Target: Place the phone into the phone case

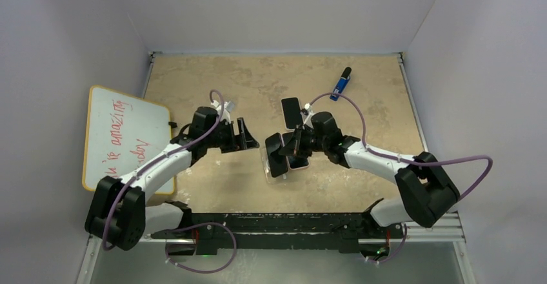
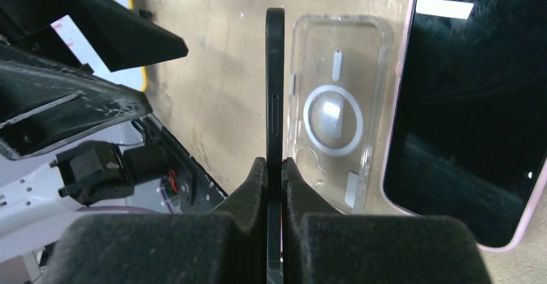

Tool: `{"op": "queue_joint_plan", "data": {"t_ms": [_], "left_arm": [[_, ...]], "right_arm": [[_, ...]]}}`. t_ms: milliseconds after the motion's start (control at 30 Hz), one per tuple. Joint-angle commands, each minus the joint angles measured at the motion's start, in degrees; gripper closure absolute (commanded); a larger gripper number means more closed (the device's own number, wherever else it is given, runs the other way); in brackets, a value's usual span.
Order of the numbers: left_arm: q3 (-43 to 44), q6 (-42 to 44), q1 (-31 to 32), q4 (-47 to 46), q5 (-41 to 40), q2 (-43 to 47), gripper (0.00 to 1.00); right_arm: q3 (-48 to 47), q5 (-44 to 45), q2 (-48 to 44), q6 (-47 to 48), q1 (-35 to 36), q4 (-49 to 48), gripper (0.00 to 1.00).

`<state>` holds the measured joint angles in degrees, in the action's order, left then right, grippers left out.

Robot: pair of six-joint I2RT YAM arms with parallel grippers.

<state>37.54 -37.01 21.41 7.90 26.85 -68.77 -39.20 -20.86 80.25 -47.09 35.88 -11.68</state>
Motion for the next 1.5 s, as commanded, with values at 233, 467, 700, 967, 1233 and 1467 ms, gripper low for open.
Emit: {"op": "queue_joint_plan", "data": {"t_ms": [233, 467, 700, 967, 1233, 1467], "left_arm": [[-5.24, -4.61, 5.29, -16.36, 1.47, -9.69, 0.31], [-5.44, -4.37, 6.16, -18.19, 0.36, -15.03, 0.39], [-6.54, -4.80, 6.66, -20.28, 0.30, -17.45, 0.45], [-6.76, -5.55, 7.37, -21.67, 0.74, -19.19, 0.51], [-6.27, -5.20, 8.16, -19.75, -0.46, -19.21, 0.58], [-6.32, -5.15, 8.21, -18.21, -2.53, -19.12, 0.65]], "right_arm": [[1.86, -6.03, 7.36, 1.77, -0.89, -7.41, 1.00], [3.27, -6.35, 10.42, 1.74, -0.99, -9.43, 1.00], [5.52, -5.92, 11.93, 1.50, -0.99, -12.14, 1.00], [6.30, -4.74, 15.25, 1.85, -0.94, -14.05, 1.00], [6.62, -2.96, 16.24, 1.18, -0.90, -14.38, 0.93], [4.52, 1.00, 11.83, 4.18, -0.89, -6.44, 0.77]]}}
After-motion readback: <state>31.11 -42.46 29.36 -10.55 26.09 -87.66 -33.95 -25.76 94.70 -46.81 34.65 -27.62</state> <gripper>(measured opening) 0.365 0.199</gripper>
